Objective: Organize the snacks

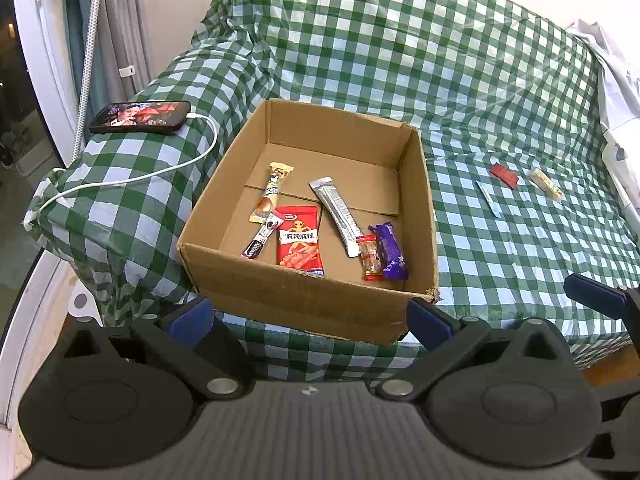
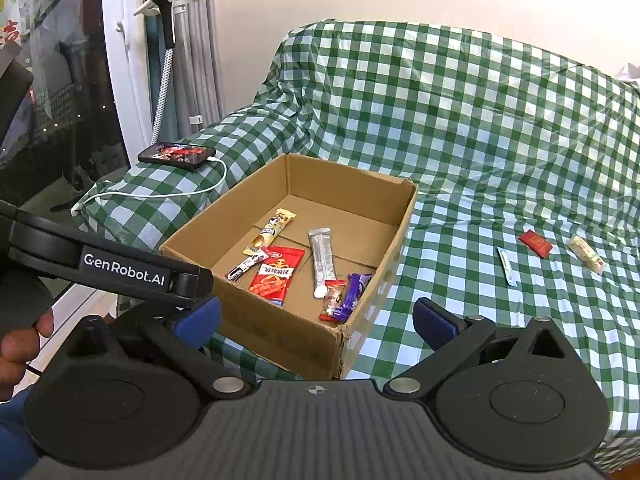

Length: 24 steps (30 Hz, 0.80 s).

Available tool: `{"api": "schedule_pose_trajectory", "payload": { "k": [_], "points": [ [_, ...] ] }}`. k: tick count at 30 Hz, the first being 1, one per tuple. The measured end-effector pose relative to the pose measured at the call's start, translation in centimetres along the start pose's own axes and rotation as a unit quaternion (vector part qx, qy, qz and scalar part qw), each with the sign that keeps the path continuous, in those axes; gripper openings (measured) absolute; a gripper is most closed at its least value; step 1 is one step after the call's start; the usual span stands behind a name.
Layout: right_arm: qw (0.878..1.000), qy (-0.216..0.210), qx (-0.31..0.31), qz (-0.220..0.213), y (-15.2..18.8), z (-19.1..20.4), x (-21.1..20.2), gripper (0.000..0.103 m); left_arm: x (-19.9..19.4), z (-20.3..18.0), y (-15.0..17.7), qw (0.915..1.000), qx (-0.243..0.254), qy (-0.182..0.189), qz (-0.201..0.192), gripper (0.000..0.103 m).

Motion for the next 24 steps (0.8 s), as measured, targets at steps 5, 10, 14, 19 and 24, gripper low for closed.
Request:
{"api": "schedule_pose_trajectory", "payload": {
  "k": [5,10,14,19,24],
  "points": [
    [1.0,-0.001,-0.005,-0.003,0.1,0.5,-0.3,0.102,-0.1,0.0,0.1,1.0,0.0,0.0,0.001,0.103],
    [1.0,-0.001,-0.005,-0.003,0.1,0.7,-0.4,0.102,-0.3,0.1,0.1,1.0,0.0,0.0,-0.002,0.103],
    [1.0,-0.001,-0.011,0.001,0.4,0.9,-0.5,0.102,-0.5,0.1,0.1,1.0,0.001,0.0,-0.004,0.103],
    [1.0,-0.001,-0.015,0.001,0.5,1.0,-0.8,0.102,-0.5,0.2,0.1,1.0,0.001,0.0,-0.005,0.103],
    [1.0,-0.002,-0.017,0.009,1.0,0.9,-0.7,0.102,-0.4,0.2,0.1,1.0,0.002,0.0,-0.004,0.103]
  ]
}}
Point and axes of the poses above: each gripper's, at about its wrist camera, not at the fingertips, and x roughly the way its jaws point, z to its left, y to its underside, the point moved 10 cm from there along x, roughly the way its jaws point
